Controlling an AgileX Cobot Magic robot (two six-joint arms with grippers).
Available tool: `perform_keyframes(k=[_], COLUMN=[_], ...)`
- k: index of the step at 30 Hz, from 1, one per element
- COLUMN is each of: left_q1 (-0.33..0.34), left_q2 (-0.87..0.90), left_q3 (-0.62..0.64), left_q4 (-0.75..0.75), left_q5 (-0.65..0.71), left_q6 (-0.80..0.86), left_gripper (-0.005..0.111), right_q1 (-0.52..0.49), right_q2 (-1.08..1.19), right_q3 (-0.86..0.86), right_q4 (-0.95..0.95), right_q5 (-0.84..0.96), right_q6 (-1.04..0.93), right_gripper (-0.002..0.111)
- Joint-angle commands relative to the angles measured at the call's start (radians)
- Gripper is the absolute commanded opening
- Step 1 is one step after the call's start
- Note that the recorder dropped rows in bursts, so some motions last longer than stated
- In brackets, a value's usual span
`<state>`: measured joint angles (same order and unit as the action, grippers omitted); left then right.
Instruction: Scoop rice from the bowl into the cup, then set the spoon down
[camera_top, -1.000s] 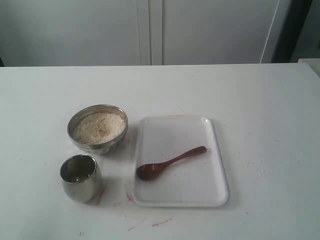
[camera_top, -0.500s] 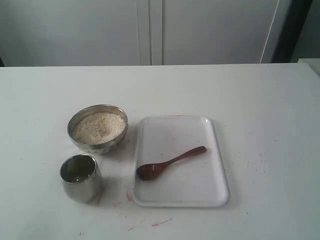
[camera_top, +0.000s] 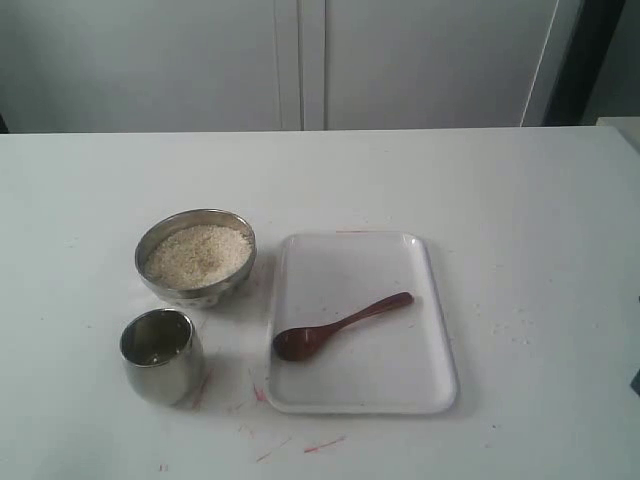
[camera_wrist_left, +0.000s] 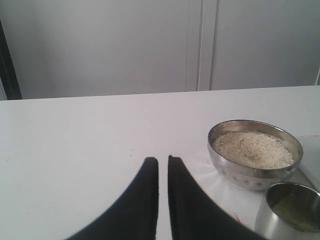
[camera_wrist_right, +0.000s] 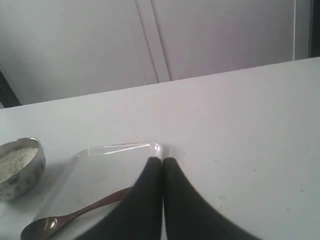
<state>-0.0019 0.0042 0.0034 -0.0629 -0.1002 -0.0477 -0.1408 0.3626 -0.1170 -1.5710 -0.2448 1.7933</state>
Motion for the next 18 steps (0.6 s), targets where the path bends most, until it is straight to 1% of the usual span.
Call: perform_keyframes(k=[1,9,18], left_q1=[-0.001,-0.001,-0.001], left_q2=[-0.004,-0.004,-0.004], left_q3=[-0.003,-0.003,-0.003], left_q4=[-0.004,-0.004,-0.004], left_q5=[-0.005,-0.005,-0.005], left_q6=[-0.001,-0.001,-0.001], left_gripper=[0.014,0.014,0.014], right_q1=[0.039,0.051,0.051], right_q2=[-0.006,-0.006,-0.006], right_q3=[0.014,0.014,0.014], right_q4=[0.007,0.008,0.008], right_q5=[0.011,-0.094,-0.087], right_q6=[0.025,0.024,0.018], right_gripper=[0.000,0.000,0.000])
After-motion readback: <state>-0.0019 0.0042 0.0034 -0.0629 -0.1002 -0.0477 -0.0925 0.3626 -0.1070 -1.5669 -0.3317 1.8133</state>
